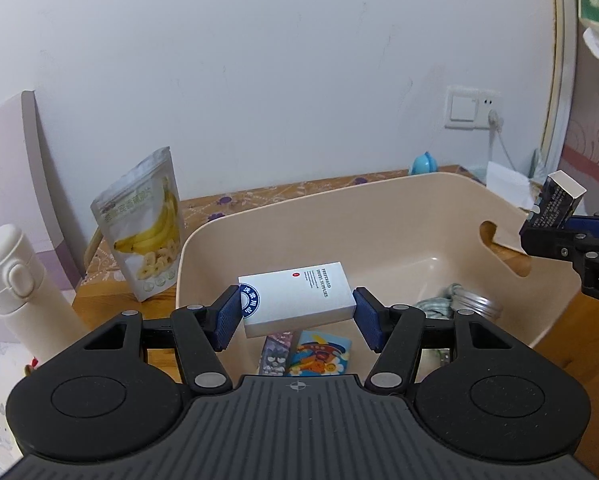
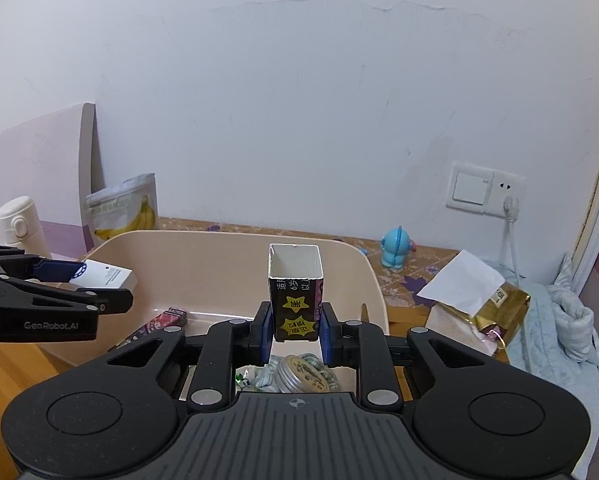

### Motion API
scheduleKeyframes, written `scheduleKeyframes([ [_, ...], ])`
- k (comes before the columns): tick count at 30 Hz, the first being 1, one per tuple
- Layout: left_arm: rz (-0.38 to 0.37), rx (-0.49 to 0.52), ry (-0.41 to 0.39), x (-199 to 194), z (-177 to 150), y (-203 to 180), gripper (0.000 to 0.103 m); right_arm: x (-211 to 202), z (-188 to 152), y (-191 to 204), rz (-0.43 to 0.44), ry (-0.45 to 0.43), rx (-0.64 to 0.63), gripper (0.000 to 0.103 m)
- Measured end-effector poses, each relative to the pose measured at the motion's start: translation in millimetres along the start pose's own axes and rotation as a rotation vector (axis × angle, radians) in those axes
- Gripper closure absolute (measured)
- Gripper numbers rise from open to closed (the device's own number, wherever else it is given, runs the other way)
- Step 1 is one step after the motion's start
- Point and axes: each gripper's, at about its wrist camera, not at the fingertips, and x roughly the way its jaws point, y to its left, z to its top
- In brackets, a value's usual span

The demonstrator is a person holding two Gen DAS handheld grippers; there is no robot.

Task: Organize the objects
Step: 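Lift the white box with the left tool while the right tool carries the star box over the bin, then open both tools to drop the white box and star box into the bin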

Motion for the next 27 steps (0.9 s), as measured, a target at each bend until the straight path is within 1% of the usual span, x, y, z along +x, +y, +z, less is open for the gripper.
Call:
scheduleKeyframes([
  [4, -0.001, 0.021, 0.025, 13.6, 4.1, -3.6, 0.042, 16.2, 1.1, 1.1, -0.007, 0.027, -0.015, 0.081],
  [8, -0.018, 0.036, 0.100, 32.5, 4.9, -5.1, 0.042, 32.1, 0.4, 2.3, -0.007, 0.074, -0.027, 0.081],
  [10, -0.028, 0.043, 0.126, 40.6, 3.5, -5.5, 0.042, 39.3, 0.0, 3.0, -0.001, 0.101, -0.033, 0.081],
  [12, -0.023, 0.047, 0.147, 48.7, 1.3, -5.2, 0.042, 46.1, -0.7, 3.9, 0.001, 0.126, -0.043, 0.081],
  [17, -0.029, 0.073, 0.185, 56.5, -3.3, -8.9, 0.041, 59.2, -3.2, 4.9, 0.009, 0.179, -0.064, 0.081],
  [23, -0.029, 0.079, 0.209, 58.6, -2.3, -10.1, 0.041, 71.0, -5.7, 5.8, 0.011, 0.244, -0.088, 0.081],
  [24, -0.027, 0.083, 0.211, 58.3, -2.3, -10.6, 0.040, 72.1, -6.7, 6.2, 0.010, 0.252, -0.092, 0.080],
  [25, -0.026, 0.085, 0.210, 58.5, -2.1, -11.4, 0.039, 73.1, -7.2, 6.8, 0.007, 0.258, -0.097, 0.069],
  [26, -0.024, 0.086, 0.211, 58.6, -2.0, -11.7, 0.039, 73.7, -8.3, 7.8, 0.008, 0.265, -0.104, 0.067],
  [27, -0.024, 0.086, 0.211, 58.6, -2.3, -11.8, 0.038, 73.5, -8.9, 8.2, 0.005, 0.267, -0.107, 0.062],
])
